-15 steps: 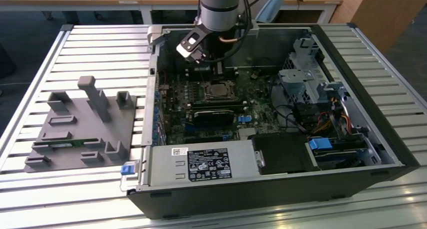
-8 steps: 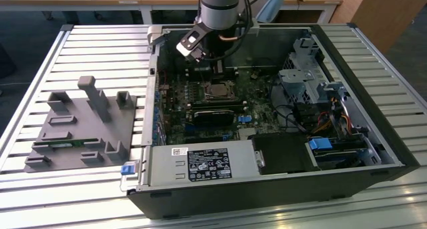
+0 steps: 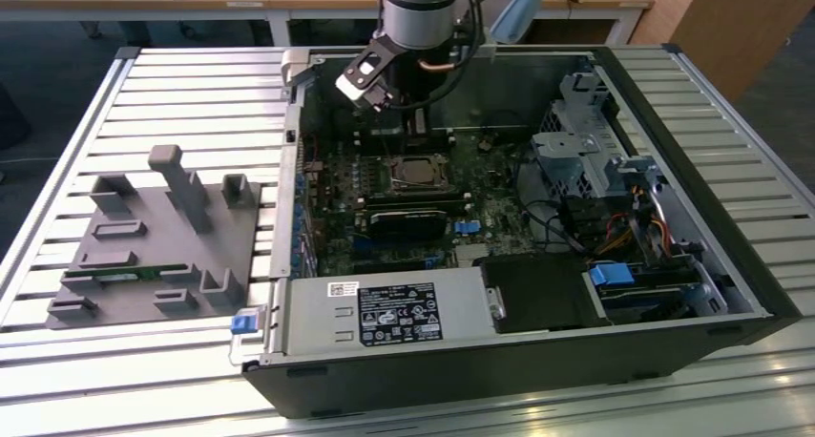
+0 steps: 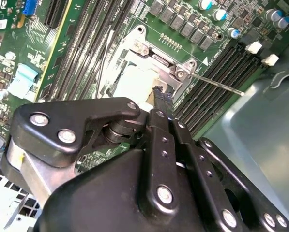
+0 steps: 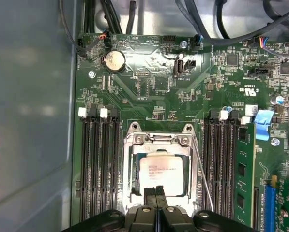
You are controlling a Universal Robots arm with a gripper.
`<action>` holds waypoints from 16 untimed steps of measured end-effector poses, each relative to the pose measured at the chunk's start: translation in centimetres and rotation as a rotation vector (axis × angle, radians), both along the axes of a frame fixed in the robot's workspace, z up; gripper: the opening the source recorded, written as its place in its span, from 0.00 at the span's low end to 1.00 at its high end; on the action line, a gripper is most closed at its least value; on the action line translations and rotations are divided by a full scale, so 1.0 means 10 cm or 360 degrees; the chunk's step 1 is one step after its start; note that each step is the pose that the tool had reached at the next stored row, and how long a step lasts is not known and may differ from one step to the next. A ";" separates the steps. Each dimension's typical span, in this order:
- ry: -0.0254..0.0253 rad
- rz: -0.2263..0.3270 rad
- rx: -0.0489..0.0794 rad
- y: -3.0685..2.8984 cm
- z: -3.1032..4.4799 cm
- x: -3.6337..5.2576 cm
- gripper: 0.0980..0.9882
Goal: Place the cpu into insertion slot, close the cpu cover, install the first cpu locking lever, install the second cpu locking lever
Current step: 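Install the first cpu locking lever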
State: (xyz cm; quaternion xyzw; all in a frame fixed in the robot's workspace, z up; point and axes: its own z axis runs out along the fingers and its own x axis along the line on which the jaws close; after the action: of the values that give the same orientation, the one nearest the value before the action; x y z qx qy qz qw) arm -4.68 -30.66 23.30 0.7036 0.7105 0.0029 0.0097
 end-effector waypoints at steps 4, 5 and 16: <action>-0.00002 0.0000 0.0000 0.000 0.070 0.000 0.01; -0.00004 0.0000 0.0000 0.000 0.089 0.000 0.01; -0.00008 0.0125 -0.0001 0.000 0.124 0.000 0.01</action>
State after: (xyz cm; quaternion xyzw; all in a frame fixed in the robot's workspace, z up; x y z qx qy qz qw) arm -4.68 -30.66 24.53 0.6751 0.7376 0.0033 0.0100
